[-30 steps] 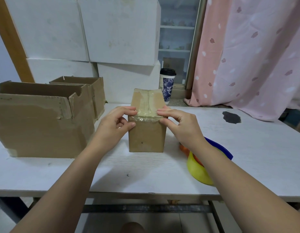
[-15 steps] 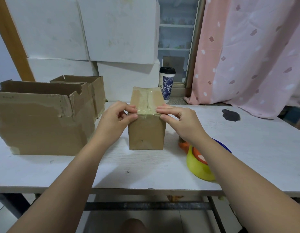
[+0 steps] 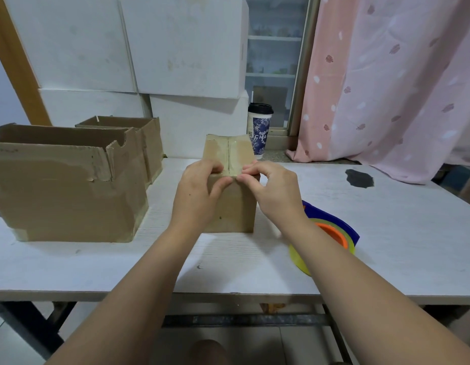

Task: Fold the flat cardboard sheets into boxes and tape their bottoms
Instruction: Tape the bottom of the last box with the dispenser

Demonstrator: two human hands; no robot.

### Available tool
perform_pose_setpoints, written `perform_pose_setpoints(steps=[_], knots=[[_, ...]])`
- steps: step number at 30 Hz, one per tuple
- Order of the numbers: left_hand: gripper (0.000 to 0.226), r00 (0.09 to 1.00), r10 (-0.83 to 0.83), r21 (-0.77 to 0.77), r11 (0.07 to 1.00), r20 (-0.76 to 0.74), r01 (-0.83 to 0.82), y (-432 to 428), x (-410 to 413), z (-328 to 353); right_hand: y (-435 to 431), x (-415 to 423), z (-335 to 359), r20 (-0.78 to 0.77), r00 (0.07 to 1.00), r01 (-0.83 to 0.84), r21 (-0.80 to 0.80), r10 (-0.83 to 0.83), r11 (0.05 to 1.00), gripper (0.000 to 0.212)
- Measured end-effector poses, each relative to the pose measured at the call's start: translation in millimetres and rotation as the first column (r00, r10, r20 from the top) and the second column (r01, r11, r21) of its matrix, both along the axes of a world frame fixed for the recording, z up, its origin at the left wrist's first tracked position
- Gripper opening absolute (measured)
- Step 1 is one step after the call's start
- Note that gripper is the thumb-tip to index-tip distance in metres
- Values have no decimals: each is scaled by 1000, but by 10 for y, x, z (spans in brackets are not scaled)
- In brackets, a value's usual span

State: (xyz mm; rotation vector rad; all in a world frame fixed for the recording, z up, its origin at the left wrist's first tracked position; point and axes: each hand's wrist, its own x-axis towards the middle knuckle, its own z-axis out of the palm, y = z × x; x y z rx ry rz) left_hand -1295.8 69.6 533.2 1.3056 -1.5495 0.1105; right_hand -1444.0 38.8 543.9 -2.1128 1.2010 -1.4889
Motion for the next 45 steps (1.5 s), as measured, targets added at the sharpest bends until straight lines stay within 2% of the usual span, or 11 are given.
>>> perform_pose_setpoints(steps=[8,15,22,24,26,28,30,37,39,42,45], knots=[[19,981,-177,107,980,79,168,68,265,103,-31,-135,-30,41,988,-154,65,152,986,12],[22,979,-155,121,983,134,140,74,259,135,-68,-101,-101,112,983,-157,76,148,985,15],[37,974,-196,202,965,118,169,123,345,110,-42,-300,116,222,922,-369,269,316,890,28],[35,978,-192,212,962,81,171,112,335,127,-42,-438,156,170,959,-269,285,227,920,31],[35,983,-177,218,962,51,162,108,307,137,-36,-618,128,-99,993,-33,261,61,965,33],[38,987,-155,216,966,35,144,115,262,129,-47,-817,75,-413,910,139,250,-24,958,33],[40,988,-153,220,963,-15,152,130,224,132,-47,-1028,39,-531,847,207,363,19,908,40],[22,995,-100,179,978,-18,102,192,82,124,94,-1444,-4,-364,898,101,717,248,689,71],[24,994,-100,178,978,-34,104,206,35,145,78,-1456,-84,-381,911,175,705,159,687,62],[13,997,-68,176,982,27,62,234,-73,171,70,-1448,-179,-417,907,264,677,63,687,16],[12,979,-98,135,988,177,75,290,-129,205,79,-1453,-208,-430,903,307,654,7,692,19]])
